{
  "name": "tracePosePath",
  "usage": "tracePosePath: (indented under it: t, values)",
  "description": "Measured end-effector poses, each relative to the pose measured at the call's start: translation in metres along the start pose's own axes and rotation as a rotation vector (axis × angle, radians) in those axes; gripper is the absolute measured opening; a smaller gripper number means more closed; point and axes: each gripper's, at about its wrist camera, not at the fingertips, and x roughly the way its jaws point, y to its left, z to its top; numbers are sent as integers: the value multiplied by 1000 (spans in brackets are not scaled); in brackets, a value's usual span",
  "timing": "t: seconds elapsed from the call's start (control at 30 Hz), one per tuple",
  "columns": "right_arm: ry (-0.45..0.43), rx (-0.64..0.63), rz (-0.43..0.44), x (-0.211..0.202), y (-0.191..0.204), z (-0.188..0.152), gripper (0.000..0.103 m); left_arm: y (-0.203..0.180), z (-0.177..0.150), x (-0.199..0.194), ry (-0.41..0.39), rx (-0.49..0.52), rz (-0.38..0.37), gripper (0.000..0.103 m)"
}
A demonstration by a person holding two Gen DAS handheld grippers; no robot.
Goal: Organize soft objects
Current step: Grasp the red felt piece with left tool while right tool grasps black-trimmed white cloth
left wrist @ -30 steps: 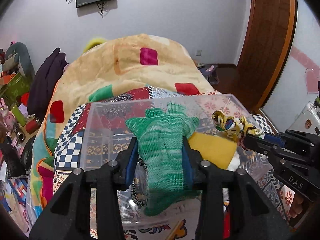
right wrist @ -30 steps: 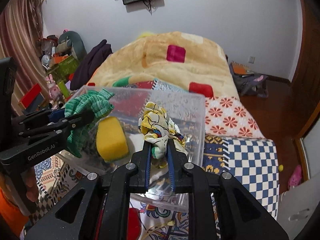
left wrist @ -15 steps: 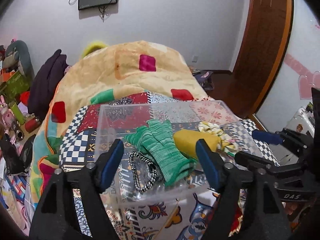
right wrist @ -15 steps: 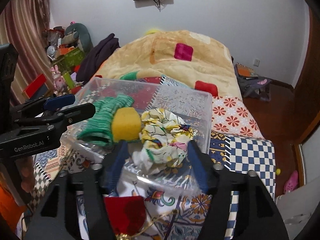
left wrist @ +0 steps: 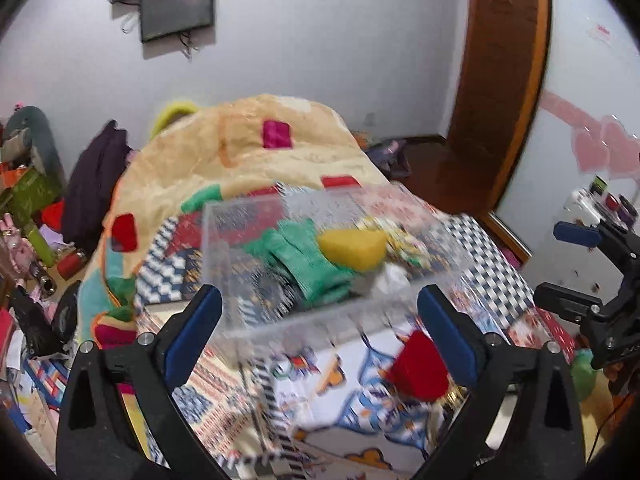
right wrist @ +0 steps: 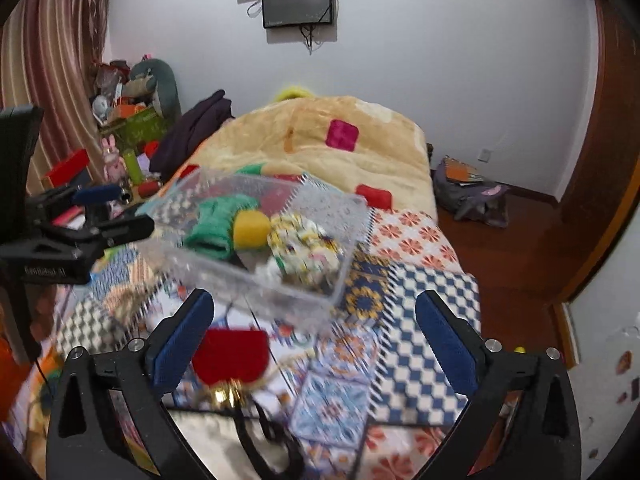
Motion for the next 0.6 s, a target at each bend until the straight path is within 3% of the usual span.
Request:
tracePosePath:
  t: [0.13, 0.43, 0.6]
  values:
    - [59, -13, -21, 2, 0, -23, 101, -15, -16, 10, 59, 40, -27, 100]
    - [239, 107, 78, 28, -5, -83, 100, -41, -59, 45, 189, 100, -57, 99]
    - [295, 135, 119, 39, -2, -99, 95, -45, -65, 65, 243, 80, -74, 77]
